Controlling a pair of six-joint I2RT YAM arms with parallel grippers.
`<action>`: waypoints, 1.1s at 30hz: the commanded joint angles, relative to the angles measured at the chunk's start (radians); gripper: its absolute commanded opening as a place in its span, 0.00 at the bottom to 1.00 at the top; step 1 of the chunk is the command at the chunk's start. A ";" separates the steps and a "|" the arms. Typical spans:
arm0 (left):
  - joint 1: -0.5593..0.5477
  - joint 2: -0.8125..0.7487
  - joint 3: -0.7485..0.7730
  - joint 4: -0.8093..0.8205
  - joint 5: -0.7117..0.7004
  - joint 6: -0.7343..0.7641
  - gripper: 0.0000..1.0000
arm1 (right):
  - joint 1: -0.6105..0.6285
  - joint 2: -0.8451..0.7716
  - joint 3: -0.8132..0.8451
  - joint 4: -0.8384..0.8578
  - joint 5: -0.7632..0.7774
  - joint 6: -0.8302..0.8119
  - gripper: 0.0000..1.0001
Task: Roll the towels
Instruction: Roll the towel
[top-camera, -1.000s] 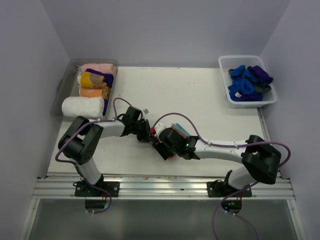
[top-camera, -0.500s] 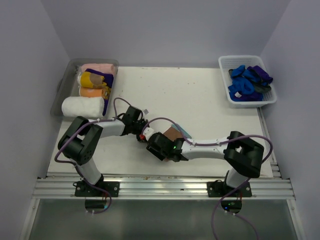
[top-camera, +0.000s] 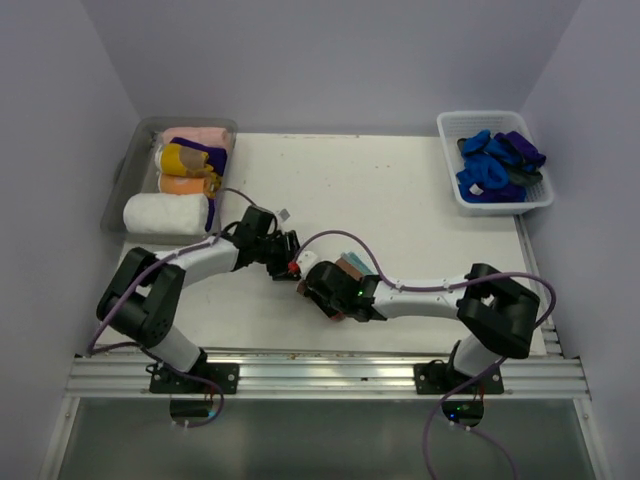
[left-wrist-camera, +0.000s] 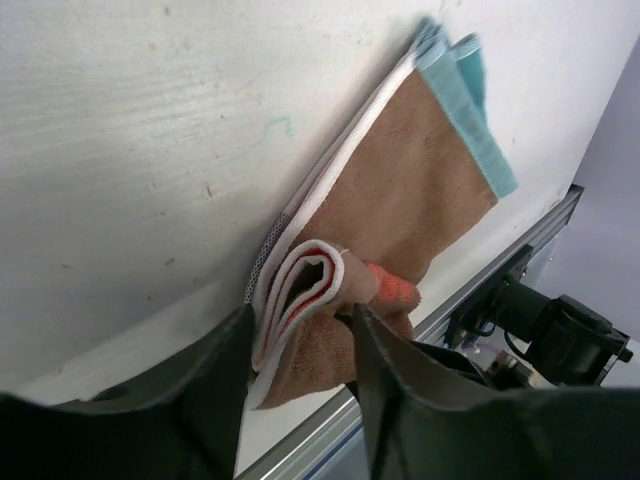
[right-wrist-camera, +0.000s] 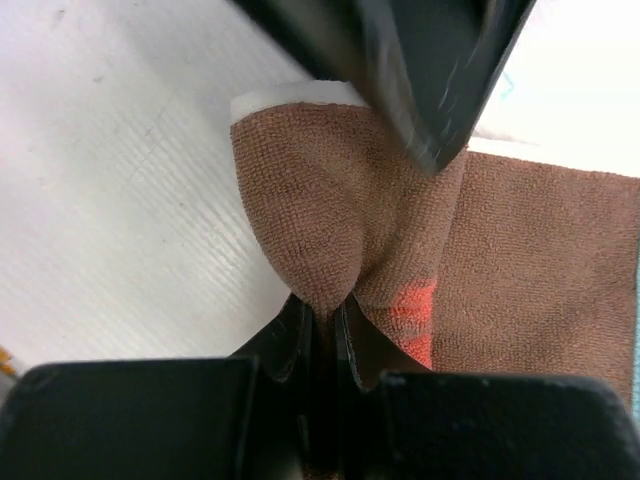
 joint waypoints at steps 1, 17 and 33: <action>0.055 -0.119 0.002 -0.011 0.004 0.015 0.52 | -0.053 -0.073 -0.055 0.062 -0.203 0.069 0.00; 0.043 -0.236 -0.081 0.071 0.061 0.024 0.17 | -0.382 -0.104 -0.146 0.200 -0.768 0.294 0.00; -0.046 -0.208 -0.098 0.202 0.109 0.035 0.00 | -0.564 -0.005 -0.210 0.333 -1.038 0.417 0.00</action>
